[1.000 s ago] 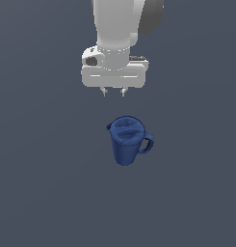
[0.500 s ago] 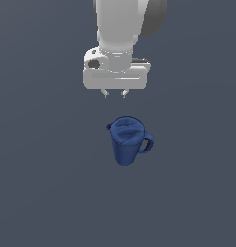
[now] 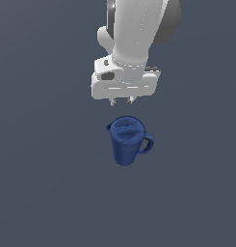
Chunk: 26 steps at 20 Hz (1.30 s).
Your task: Pick up the object and move it to a goal position.
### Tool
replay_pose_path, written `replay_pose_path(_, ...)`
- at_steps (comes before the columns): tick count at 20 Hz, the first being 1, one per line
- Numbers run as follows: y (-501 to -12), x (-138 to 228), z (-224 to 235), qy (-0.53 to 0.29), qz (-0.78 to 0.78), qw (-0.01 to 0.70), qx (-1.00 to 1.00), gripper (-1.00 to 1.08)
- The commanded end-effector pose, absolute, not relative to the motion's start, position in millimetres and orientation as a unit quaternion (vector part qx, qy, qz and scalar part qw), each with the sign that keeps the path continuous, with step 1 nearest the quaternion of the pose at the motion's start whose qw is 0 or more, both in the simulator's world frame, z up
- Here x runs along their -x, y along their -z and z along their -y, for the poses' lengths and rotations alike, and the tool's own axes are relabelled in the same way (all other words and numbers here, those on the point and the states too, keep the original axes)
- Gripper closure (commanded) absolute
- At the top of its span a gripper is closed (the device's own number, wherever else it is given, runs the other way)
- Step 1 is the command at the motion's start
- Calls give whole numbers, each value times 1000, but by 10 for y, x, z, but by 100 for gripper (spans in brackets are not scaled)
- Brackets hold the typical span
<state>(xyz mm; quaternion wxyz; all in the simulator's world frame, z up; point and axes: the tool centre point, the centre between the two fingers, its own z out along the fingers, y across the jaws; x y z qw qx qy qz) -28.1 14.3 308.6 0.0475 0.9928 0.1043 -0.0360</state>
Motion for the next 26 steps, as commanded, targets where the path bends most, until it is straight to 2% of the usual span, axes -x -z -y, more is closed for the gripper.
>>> replay_pose_path(1,-3045,179,-236,47,-136,58,-988,-20)
replay_pose_path(14,-2740,-326,-776,113,-301,117,-940,-20)
replay_pose_path(26,-2385,-613,-1245,173,-418,161,-877,-20)
